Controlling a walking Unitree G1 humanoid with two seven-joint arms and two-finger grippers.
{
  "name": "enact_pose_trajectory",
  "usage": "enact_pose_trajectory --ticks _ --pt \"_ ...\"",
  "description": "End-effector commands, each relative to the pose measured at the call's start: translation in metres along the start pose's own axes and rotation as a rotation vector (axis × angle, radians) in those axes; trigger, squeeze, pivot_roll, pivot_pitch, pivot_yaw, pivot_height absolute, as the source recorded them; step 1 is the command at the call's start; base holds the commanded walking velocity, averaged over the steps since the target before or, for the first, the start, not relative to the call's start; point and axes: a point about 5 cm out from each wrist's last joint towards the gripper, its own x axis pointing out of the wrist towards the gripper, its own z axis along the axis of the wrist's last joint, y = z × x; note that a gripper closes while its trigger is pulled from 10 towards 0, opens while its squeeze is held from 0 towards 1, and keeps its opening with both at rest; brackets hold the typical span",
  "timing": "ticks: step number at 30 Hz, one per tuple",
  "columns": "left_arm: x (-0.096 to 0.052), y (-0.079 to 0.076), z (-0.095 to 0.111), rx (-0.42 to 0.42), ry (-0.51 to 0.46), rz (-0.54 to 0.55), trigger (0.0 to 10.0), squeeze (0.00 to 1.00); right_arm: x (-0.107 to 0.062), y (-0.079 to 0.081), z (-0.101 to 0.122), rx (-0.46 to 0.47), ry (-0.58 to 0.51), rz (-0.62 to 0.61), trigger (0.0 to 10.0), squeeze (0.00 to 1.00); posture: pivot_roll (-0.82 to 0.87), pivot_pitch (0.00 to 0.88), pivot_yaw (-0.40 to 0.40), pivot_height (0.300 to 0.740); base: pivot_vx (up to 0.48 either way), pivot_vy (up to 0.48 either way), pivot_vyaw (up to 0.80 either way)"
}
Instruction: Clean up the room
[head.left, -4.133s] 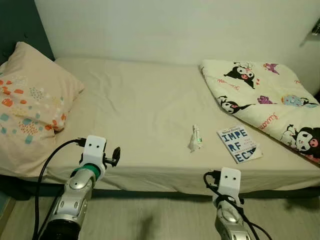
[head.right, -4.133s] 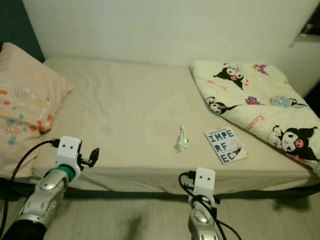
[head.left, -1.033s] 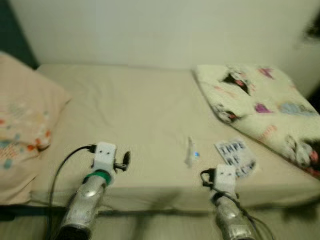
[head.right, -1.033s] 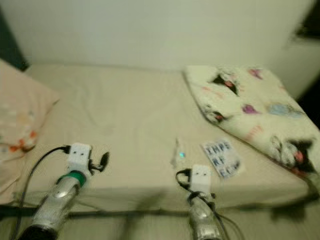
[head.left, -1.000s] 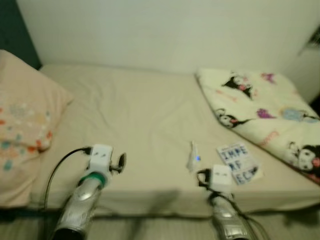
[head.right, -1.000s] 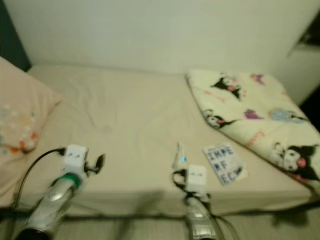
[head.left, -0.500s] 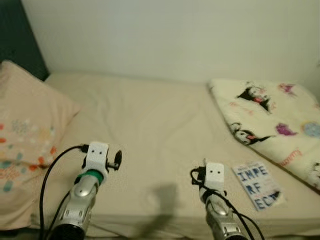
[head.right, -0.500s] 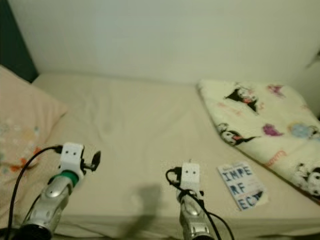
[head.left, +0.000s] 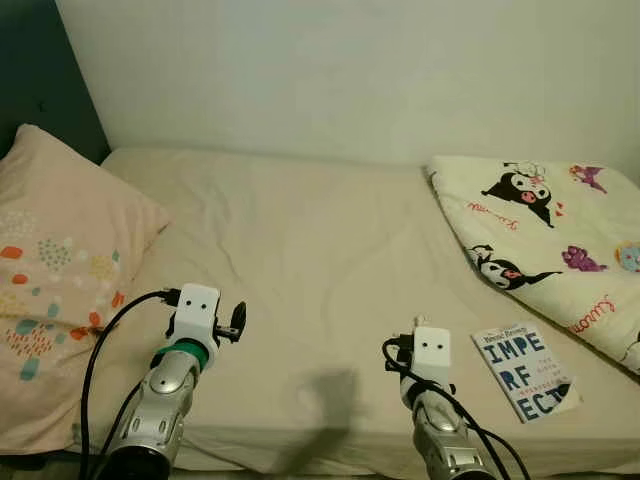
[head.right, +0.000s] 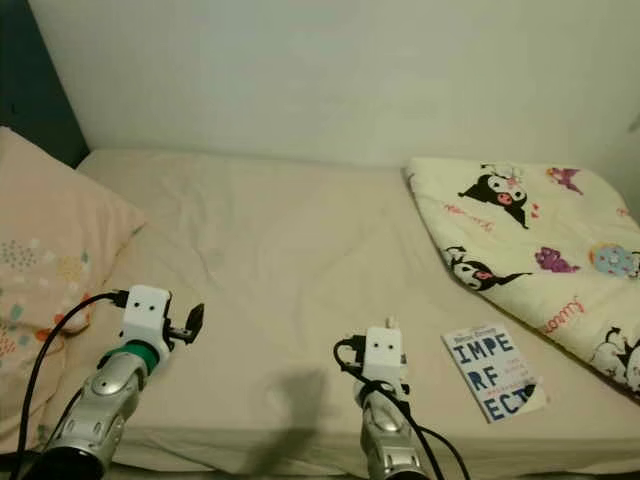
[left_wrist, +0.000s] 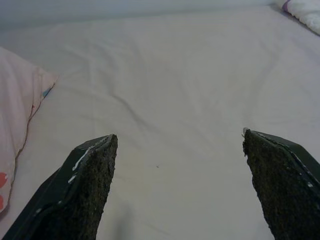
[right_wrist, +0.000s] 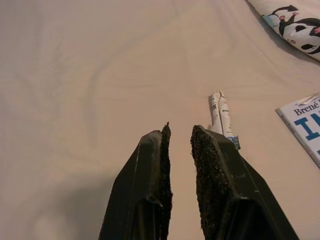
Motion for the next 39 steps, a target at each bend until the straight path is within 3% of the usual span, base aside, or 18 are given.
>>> enact_pose_trajectory --ticks 1,8,17,39 --pt "-0.0003 -0.0026 -0.0035 0.009 0.015 -0.010 10.0 0.00 -0.0011 -0.0010 -0.0045 -0.003 0.016 0.000 10.0 0.00 0.15 0.000 0.003 0.740 0.000 0.000 0.00" --pt "0.0005 -0.0041 -0.0032 0.022 0.016 -0.019 10.0 0.00 -0.0006 0.0048 -0.0045 -0.042 0.020 0.041 10.0 0.00 0.15 0.000 0.006 0.740 0.000 0.000 0.00" --pt "0.0008 -0.0034 -0.0035 0.006 0.016 -0.002 10.0 0.00 -0.0006 0.0035 -0.0047 -0.017 0.020 0.036 10.0 0.00 0.14 0.000 0.004 0.740 0.000 0.000 0.00" --pt "0.0002 -0.0037 -0.0053 -0.001 0.022 -0.001 10.0 0.00 -0.0012 0.0032 -0.0069 -0.015 0.030 0.041 10.0 0.00 0.14 0.000 0.003 0.740 0.000 -0.464 0.00"
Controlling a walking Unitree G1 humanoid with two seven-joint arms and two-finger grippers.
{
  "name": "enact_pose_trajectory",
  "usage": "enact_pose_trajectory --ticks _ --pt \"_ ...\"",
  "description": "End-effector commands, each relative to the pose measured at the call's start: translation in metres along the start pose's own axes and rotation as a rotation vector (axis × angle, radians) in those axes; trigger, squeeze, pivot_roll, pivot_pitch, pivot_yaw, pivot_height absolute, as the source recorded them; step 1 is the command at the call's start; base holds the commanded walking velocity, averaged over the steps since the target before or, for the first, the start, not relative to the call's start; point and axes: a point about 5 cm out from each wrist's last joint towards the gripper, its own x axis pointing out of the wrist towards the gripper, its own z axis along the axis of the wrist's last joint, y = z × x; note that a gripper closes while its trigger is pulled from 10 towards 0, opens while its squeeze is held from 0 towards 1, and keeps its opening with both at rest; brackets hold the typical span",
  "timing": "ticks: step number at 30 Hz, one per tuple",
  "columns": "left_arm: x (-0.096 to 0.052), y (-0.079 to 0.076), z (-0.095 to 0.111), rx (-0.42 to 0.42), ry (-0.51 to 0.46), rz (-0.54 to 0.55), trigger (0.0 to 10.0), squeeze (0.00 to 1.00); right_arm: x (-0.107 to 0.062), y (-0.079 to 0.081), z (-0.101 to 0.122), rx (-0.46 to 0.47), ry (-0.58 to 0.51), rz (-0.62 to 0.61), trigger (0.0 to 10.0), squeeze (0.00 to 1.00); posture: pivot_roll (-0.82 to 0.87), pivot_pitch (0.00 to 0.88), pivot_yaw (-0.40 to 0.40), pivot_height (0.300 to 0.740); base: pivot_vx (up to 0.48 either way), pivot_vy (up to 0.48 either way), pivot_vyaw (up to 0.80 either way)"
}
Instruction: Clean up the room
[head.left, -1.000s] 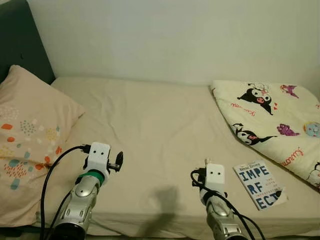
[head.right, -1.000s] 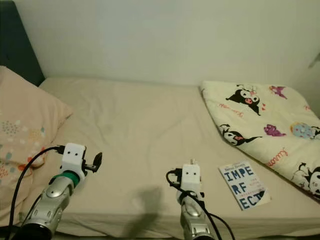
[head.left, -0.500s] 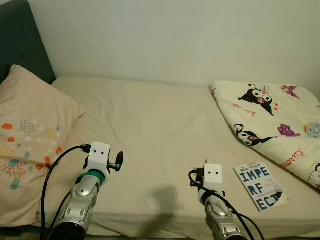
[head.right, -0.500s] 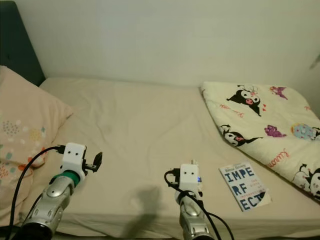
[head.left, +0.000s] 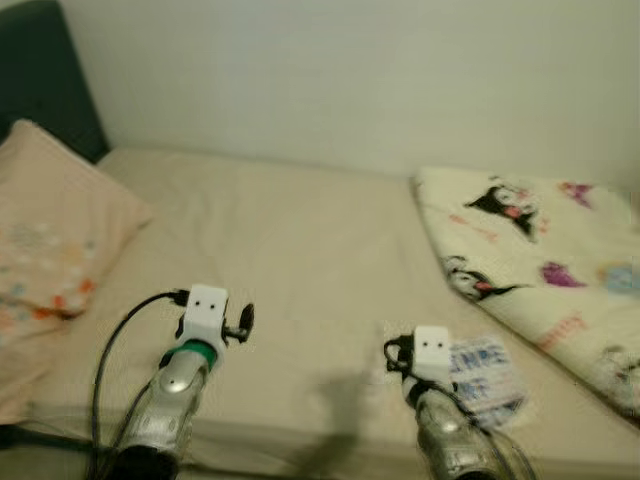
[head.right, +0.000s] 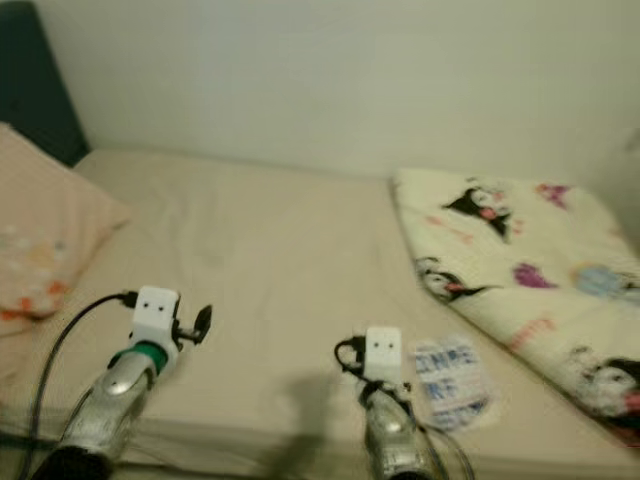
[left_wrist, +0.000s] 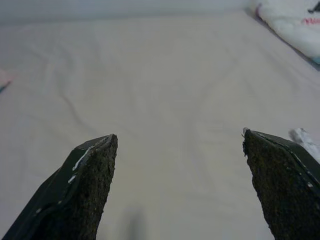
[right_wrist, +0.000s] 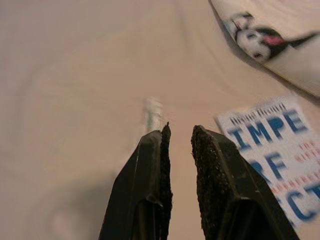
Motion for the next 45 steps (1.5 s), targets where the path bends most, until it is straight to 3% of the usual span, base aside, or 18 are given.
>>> enact_pose_trajectory --ticks 1,5,16,27,34,45 --pt "-0.002 -0.004 -0.007 -0.034 0.033 -0.005 10.0 0.00 -0.003 -0.003 -0.008 0.005 0.029 -0.010 10.0 0.00 0.14 0.000 0.003 0.740 0.000 0.000 0.00" --pt "-0.001 -0.002 -0.011 -0.093 0.065 0.007 10.0 0.00 -0.003 -0.004 -0.008 0.007 0.033 -0.013 10.0 0.00 0.14 0.000 0.002 0.740 0.000 0.120 0.00" --pt "-0.001 -0.001 -0.011 -0.076 0.077 0.009 10.0 0.00 -0.002 -0.005 -0.009 0.013 0.036 -0.017 10.0 0.00 0.14 0.000 0.006 0.740 0.000 0.476 0.00" --pt "0.000 -0.001 -0.011 -0.051 0.081 -0.006 10.0 0.00 -0.003 -0.004 -0.009 0.019 0.038 -0.017 10.0 0.00 0.14 0.000 0.009 0.740 0.000 0.000 0.00" --pt "0.002 -0.002 -0.011 -0.006 0.100 -0.038 10.0 0.00 -0.002 -0.014 -0.009 0.034 0.040 -0.102 10.0 0.00 0.14 0.000 0.022 0.740 0.000 0.000 0.00" --pt "0.012 -0.008 0.009 0.042 0.028 -0.077 10.0 0.00 -0.002 -0.019 -0.002 0.080 -0.013 -0.113 10.0 0.00 0.12 0.000 0.035 0.740 0.000 0.000 0.00"
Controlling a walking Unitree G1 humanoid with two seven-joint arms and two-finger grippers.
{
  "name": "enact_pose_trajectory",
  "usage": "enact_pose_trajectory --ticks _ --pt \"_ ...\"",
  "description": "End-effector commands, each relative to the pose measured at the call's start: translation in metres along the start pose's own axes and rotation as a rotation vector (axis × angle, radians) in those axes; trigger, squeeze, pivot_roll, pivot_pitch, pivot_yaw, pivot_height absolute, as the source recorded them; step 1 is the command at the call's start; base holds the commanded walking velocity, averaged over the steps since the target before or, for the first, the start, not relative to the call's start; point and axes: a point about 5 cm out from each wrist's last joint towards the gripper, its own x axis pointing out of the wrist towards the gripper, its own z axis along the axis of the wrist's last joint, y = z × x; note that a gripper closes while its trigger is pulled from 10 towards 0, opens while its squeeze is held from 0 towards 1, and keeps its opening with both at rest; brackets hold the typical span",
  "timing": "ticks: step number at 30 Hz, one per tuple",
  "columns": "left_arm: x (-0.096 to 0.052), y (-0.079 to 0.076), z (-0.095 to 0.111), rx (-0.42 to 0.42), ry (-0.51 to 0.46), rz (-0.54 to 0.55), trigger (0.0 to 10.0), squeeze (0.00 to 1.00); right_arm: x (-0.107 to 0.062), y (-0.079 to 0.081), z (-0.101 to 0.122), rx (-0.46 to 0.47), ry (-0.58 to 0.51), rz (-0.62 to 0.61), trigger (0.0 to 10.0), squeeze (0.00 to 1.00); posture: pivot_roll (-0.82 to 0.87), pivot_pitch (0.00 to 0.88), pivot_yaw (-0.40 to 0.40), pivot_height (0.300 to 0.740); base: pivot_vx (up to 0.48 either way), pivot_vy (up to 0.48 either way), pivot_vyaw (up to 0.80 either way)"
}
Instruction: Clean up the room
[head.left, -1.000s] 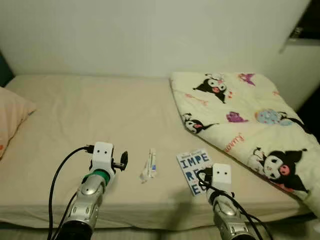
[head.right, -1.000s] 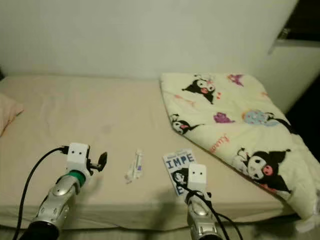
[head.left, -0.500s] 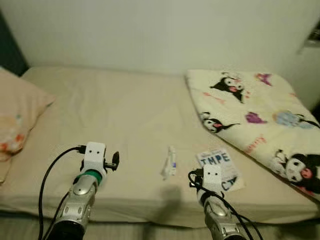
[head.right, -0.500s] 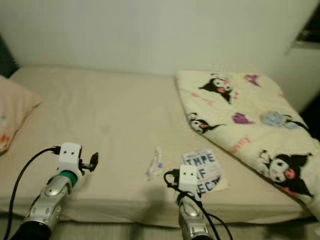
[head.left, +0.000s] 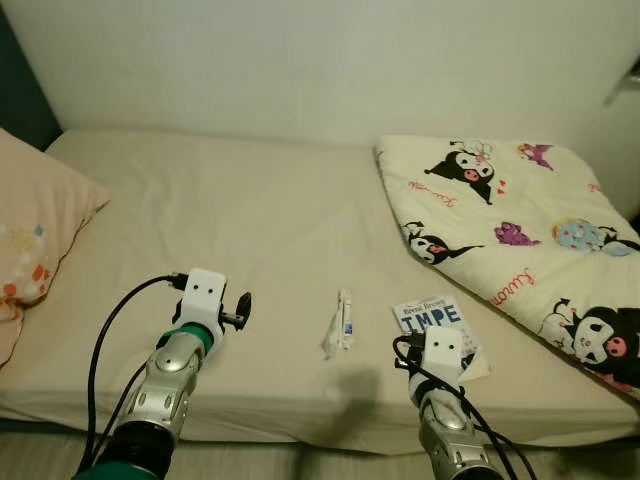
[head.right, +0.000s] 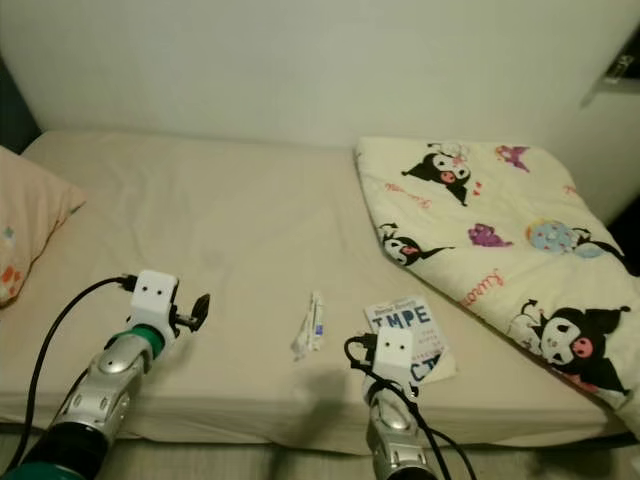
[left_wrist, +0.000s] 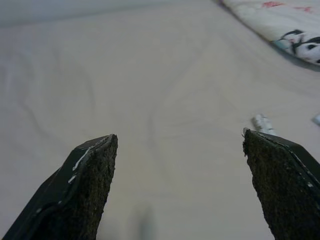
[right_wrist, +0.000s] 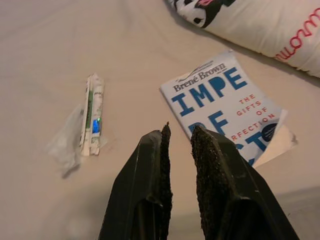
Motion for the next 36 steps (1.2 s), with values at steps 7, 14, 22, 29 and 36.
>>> enact_pose_trajectory --ticks 7,14,22,29,36 --pt "-0.004 -0.005 -0.009 -0.005 0.024 -0.018 10.0 0.00 -0.003 0.000 -0.005 0.008 0.008 0.008 10.0 0.00 0.13 0.000 0.030 0.740 0.000 0.000 0.00" --pt "-0.004 0.000 -0.011 -0.033 0.033 0.012 10.0 0.00 -0.002 0.005 -0.004 -0.030 0.010 0.043 10.0 0.00 0.13 0.000 0.028 0.740 0.000 0.000 0.00" --pt "-0.004 0.000 -0.010 -0.043 0.030 0.023 10.0 0.00 -0.003 0.012 -0.005 -0.056 0.007 0.101 10.0 0.00 0.13 0.000 0.028 0.740 0.000 0.000 0.55" --pt "-0.004 0.001 -0.011 -0.069 0.027 0.033 10.0 0.00 -0.004 0.014 -0.006 -0.058 0.013 0.109 10.0 0.00 0.13 0.000 0.026 0.740 0.000 0.000 0.80" --pt "-0.005 0.003 -0.011 -0.081 0.029 0.044 10.0 0.00 -0.005 0.013 -0.008 -0.055 0.022 0.105 10.0 0.00 0.13 0.000 0.025 0.740 0.000 0.000 0.80"
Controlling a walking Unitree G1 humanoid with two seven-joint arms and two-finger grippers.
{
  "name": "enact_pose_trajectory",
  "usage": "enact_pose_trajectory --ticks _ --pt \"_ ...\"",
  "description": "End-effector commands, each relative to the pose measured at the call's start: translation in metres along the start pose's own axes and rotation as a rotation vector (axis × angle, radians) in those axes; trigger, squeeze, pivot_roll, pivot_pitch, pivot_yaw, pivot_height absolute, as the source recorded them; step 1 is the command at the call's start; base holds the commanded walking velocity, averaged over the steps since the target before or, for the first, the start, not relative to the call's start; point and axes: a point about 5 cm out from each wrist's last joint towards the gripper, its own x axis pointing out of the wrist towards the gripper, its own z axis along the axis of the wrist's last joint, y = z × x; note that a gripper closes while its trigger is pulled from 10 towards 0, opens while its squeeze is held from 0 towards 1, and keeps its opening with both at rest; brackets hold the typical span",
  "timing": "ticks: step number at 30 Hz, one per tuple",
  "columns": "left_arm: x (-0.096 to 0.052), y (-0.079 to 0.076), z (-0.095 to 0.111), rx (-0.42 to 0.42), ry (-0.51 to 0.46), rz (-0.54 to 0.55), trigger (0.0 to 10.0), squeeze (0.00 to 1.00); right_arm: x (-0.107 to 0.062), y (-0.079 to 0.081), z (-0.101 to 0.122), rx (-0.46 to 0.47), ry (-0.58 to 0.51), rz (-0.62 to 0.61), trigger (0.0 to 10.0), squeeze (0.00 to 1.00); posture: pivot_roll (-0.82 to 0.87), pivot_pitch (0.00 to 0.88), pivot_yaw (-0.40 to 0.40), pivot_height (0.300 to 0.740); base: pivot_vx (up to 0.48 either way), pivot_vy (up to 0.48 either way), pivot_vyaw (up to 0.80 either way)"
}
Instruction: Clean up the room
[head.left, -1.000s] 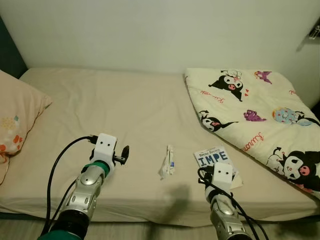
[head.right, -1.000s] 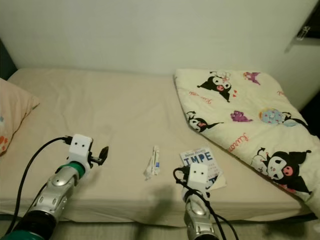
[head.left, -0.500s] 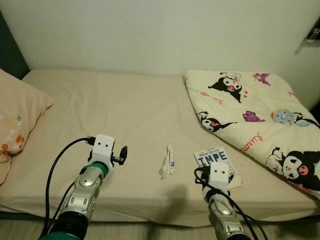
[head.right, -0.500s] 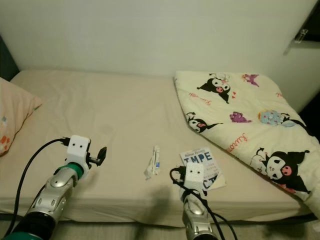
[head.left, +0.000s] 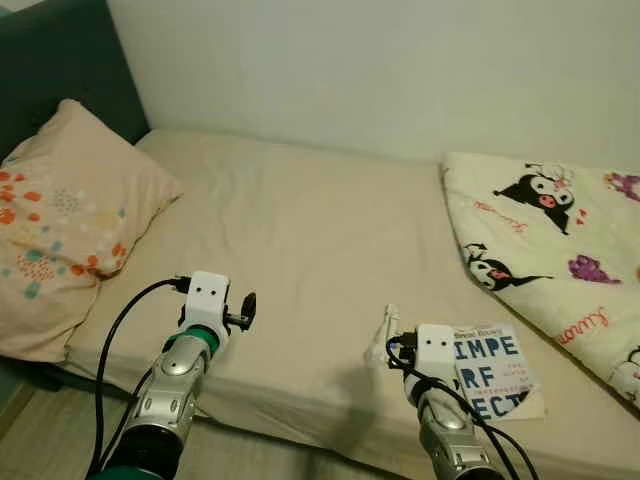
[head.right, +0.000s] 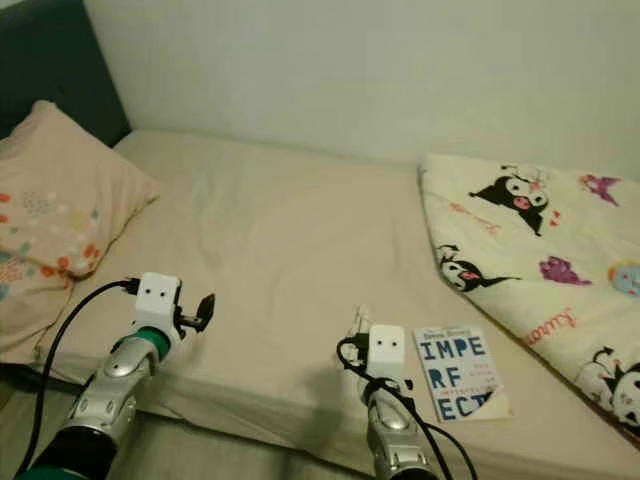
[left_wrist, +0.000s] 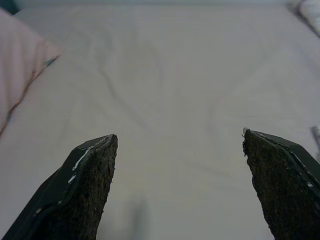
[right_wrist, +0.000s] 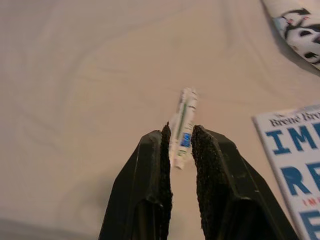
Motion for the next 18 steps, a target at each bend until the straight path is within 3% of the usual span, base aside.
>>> enact_pose_trajectory --ticks 1,18 --pt "-0.0022 0.0018 -0.0064 -0.010 0.023 0.013 10.0 0.00 -0.0028 0.0009 -0.0076 0.003 0.033 0.003 10.0 0.00 0.13 0.000 0.025 0.740 0.000 0.000 0.80" --pt "-0.0024 0.0022 -0.0074 -0.010 0.027 0.019 10.0 0.00 -0.0025 0.0000 -0.0084 -0.008 0.040 -0.004 10.0 0.00 0.13 0.000 0.025 0.740 0.000 0.000 0.80"
